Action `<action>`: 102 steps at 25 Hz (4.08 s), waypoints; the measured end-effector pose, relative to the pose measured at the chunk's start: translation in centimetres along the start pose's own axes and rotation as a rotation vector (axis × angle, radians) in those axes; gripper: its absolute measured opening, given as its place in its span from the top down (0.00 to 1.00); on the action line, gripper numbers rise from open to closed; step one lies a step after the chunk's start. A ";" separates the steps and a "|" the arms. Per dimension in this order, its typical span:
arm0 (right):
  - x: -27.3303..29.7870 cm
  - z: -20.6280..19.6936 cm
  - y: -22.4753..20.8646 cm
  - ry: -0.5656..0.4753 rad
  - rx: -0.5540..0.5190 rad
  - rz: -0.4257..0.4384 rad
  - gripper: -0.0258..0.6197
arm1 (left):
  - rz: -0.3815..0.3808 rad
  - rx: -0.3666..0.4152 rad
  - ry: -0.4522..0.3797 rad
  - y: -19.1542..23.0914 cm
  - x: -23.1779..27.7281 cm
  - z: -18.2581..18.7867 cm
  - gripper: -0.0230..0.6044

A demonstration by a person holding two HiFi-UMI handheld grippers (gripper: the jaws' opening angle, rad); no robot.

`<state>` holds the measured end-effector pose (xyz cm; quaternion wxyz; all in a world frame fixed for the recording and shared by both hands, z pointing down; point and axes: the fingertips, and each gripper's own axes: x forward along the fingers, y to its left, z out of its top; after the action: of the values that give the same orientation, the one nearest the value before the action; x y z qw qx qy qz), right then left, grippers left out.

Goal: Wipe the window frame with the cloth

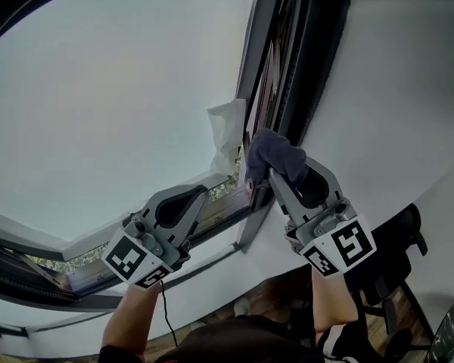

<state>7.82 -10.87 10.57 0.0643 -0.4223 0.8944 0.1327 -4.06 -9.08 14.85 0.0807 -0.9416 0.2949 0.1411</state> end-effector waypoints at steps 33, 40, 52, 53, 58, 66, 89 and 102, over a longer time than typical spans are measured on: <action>3.9 11.8 -7.3 -0.149 -0.147 -0.318 0.76 | -0.017 -0.047 -0.043 3.4 0.2 -0.7 0.93; 3.6 12.4 -8.6 -0.160 -0.120 -0.395 0.76 | -0.017 -0.044 -0.040 3.5 -0.5 -0.4 0.93; 3.7 9.2 -10.0 -0.107 -0.057 -0.429 0.76 | -0.024 -0.068 -0.007 3.2 -0.5 -1.8 0.93; 3.6 8.8 -10.0 -0.101 -0.052 -0.429 0.76 | -0.026 -0.071 -0.002 3.1 -0.4 -2.0 0.93; 3.5 6.6 -9.7 -0.064 -0.020 -0.416 0.76 | -0.034 -0.080 0.016 2.7 -0.3 -2.6 0.93; 3.0 3.8 -9.3 -0.036 0.032 -0.422 0.76 | -0.033 -0.103 0.045 2.4 -0.8 -3.8 0.93; 0.7 -6.7 -8.1 0.067 0.198 -0.415 0.76 | -0.016 -0.204 0.172 -0.6 -2.2 -9.8 0.93; -0.7 -13.7 -7.2 0.142 0.290 -0.418 0.76 | 0.014 -0.252 0.239 -1.9 -3.5 -13.3 0.93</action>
<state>13.78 -18.72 22.53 0.0873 -0.5926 0.7996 -0.0432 -2.80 -8.83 28.68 -0.0744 -0.9523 0.2888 0.0643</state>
